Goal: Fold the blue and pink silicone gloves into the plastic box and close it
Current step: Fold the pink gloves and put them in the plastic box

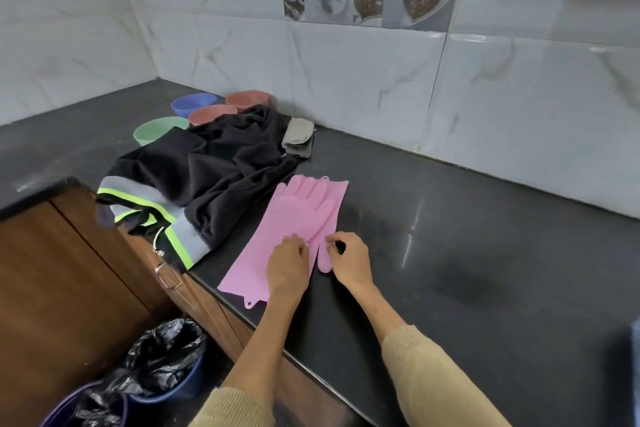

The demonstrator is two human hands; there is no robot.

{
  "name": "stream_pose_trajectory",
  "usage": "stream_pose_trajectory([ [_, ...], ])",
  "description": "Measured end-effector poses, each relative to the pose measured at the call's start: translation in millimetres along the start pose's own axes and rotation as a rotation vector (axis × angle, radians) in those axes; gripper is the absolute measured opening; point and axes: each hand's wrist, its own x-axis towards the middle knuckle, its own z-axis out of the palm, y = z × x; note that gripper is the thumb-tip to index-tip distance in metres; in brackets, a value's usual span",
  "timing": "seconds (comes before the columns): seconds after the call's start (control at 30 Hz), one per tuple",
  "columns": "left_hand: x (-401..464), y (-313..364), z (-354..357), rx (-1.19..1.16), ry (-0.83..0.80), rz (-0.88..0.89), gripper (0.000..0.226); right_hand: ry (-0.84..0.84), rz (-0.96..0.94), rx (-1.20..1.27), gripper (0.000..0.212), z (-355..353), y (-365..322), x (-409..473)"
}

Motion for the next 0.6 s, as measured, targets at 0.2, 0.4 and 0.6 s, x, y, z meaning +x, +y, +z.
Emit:
stream_pose_trajectory([
  [0.2, -19, 52, 15, -0.031, 0.002, 0.099, 0.026, -0.071, 0.227, 0.351, 0.04, -22, -17, -5],
  [0.4, -58, 111, 41, -0.13, -0.149, 0.21, 0.034, -0.166, 0.708, 0.911, 0.018, -91, 0, -7],
  [0.6, -123, 158, 70, -0.273, -0.323, 0.39, 0.035, 0.086, 0.688, 1.127, 0.031, -164, 54, -48],
])
